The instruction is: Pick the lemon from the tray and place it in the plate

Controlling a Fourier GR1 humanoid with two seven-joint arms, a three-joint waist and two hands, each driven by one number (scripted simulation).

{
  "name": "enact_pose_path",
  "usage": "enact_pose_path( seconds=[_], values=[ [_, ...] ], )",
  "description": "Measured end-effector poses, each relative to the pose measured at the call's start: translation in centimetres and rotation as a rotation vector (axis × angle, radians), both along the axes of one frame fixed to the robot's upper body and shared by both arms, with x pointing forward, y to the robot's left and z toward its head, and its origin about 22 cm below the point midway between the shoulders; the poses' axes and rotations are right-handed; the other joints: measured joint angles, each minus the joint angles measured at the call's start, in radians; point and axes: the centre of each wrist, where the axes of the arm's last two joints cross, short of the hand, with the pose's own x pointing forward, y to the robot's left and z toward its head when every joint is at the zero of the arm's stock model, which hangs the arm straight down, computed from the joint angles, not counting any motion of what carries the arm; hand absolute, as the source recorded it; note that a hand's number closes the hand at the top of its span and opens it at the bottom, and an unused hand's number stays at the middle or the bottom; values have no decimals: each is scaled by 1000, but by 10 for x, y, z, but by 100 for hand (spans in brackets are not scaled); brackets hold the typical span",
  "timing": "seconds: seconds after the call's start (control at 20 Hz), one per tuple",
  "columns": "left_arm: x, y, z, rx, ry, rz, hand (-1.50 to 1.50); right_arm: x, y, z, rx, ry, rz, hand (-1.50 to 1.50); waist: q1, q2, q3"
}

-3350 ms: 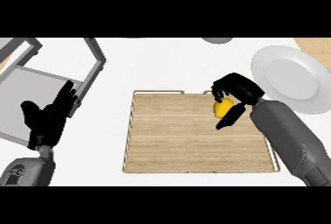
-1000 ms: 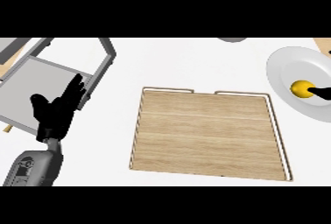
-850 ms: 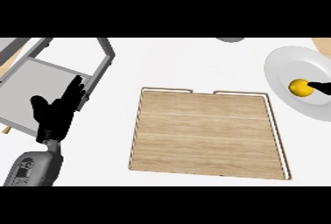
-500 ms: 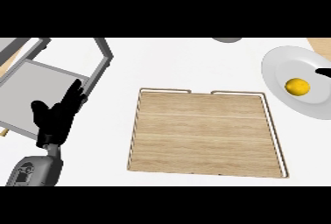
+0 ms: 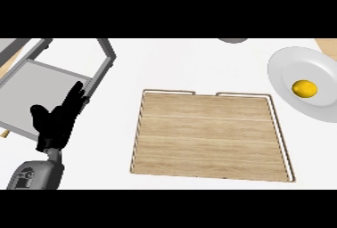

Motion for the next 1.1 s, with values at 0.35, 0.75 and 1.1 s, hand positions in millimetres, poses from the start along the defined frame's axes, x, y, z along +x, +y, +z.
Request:
enact_pose_path(
  seconds=[0.35,0.75,1.1],
  values=[
    [4,-4,7,0,-3,-4,0,-28,-26,-6,4,-27,3,-150,4,2,0],
    [7,-3,5,-2,-9,-15,0,-56,-51,-7,-23,-27,-41,-150,15,7,2],
    [12,-4,7,0,-10,-15,0,-72,-63,-9,-59,16,-68,-150,15,8,2]
  ],
)
